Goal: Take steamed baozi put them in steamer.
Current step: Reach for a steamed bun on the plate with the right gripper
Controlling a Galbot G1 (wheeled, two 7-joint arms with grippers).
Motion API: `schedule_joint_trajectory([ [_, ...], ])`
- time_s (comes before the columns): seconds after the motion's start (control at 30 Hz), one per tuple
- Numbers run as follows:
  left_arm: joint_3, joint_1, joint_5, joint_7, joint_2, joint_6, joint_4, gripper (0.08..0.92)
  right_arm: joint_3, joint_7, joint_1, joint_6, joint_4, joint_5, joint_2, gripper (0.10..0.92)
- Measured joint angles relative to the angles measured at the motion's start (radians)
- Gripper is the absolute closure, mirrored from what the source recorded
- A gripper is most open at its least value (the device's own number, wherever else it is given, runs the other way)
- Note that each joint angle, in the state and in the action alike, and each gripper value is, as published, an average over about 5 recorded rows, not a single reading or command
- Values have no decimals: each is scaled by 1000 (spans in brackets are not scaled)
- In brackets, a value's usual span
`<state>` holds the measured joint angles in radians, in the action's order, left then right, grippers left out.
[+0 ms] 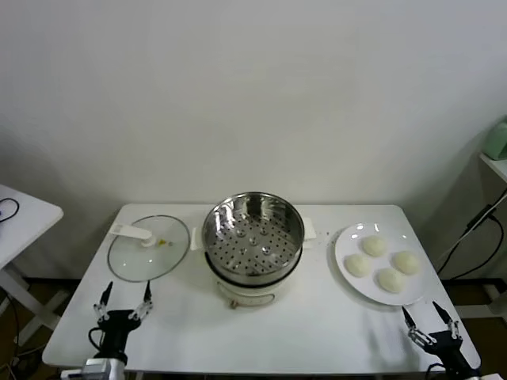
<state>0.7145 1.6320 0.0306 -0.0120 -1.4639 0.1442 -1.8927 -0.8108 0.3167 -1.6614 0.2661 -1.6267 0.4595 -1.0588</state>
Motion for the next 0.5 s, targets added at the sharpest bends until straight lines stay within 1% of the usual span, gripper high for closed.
schedule_joint_trajectory([
  [0.1,-3,1,-4,-2,0,0,-1,177,0,11,20,-23,-12,-15,21,203],
  [0.23,-13,7,-6,-12,-1,-6,-8,177,12,34,77,-86,-27,-39,88,203],
  [0.5,-27,11,-11,-22,-3,-6,-10,177,104,124,245,-195,5,-73,325,203],
])
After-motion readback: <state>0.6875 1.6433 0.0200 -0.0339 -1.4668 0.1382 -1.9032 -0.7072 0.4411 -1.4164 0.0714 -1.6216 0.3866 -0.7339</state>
